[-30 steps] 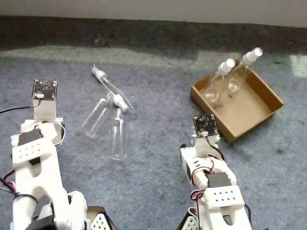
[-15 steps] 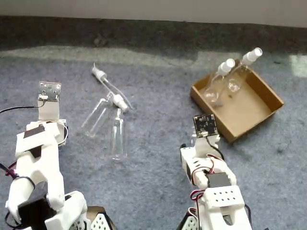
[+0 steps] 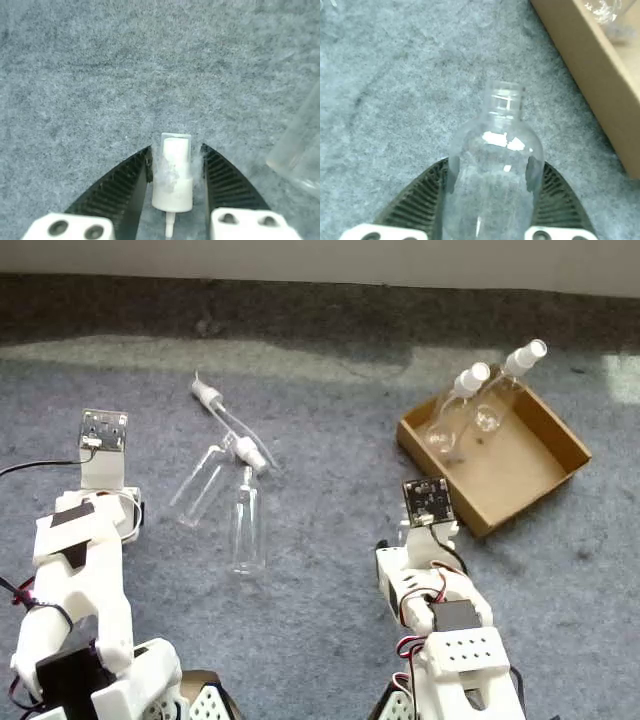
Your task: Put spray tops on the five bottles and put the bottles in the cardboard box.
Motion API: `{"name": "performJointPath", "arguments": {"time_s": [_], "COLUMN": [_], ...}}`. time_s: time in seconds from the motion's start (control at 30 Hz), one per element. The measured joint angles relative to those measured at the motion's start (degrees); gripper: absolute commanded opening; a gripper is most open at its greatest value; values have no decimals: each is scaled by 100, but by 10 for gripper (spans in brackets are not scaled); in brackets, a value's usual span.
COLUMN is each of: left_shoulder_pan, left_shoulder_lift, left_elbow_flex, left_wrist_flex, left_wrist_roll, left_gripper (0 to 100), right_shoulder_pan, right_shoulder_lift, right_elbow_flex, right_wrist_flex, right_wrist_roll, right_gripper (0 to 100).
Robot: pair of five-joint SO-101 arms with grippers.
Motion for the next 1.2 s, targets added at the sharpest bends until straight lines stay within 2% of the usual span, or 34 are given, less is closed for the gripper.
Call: {"name": "performJointPath", "arguments": {"time_s": [0.1,0.2,0.8,1.1,1.2], "left_shoulder_pan": [0,-97,-158,-158,-158], "left_shoulder_lift": [9,9,9,9,9], "left_elbow_flex": [0,0,97,97,97], "left_wrist_flex": [0,0,176,387,413], "left_wrist_roll": [-448,-580,-607,-360,-360], "left_gripper": [126,126,126,125,75], "right_shoulder_pan": [0,0,0,0,0], "right_shoulder_lift": [0,0,0,0,0], "right_elbow_flex": [0,0,0,0,0], "right_wrist_flex": [0,0,0,0,0], "right_wrist_roll": [0,0,0,0,0], "right_gripper": [128,128,128,128,128]}}
